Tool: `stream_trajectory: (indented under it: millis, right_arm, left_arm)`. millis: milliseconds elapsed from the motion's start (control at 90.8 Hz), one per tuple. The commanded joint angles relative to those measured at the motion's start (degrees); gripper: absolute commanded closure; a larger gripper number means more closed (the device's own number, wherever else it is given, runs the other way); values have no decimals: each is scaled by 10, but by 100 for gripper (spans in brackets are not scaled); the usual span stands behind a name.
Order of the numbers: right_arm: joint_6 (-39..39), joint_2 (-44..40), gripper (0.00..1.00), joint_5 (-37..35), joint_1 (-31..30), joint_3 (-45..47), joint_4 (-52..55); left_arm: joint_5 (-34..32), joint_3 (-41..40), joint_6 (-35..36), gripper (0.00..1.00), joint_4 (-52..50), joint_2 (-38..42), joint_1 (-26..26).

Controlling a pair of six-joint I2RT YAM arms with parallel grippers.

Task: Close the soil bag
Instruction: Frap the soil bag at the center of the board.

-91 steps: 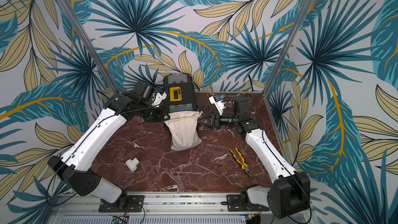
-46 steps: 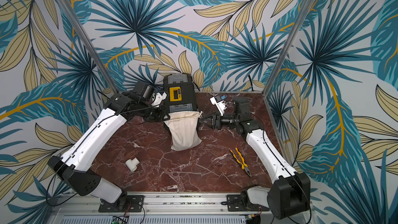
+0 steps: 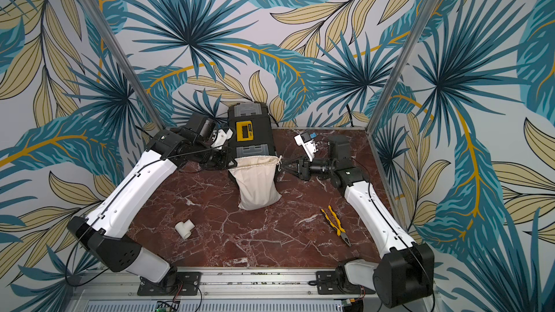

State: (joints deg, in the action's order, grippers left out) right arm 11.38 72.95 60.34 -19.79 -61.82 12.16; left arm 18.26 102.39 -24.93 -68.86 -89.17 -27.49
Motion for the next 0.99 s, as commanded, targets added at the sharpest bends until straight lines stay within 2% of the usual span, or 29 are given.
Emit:
stream_trajectory:
  millis: [0, 242, 341, 397, 496, 628, 980]
  right_arm:
    - [1, -7, 84, 12, 3, 12, -11]
    - [3, -8, 100, 10, 3, 13, -14]
    - [9, -8, 100, 8, 3, 15, -18]
    - [13, -7, 96, 9, 3, 17, -21]
    - [14, 0, 76, 12, 3, 15, -21]
    - [14, 7, 64, 15, 3, 12, -25]
    - [20, 24, 63, 35, 3, 16, -44]
  left_arm:
    - [0, 19, 8, 100, -7, 0, 4]
    - [-1, 18, 8, 100, -8, 1, 4]
    - [0, 18, 8, 100, -8, 0, 4]
    - [0, 18, 8, 100, -9, 0, 4]
    - [0, 18, 8, 100, -9, 0, 4]
    - [0, 19, 9, 100, -10, -1, 4]
    - [-4, 19, 13, 100, -18, 1, 4]
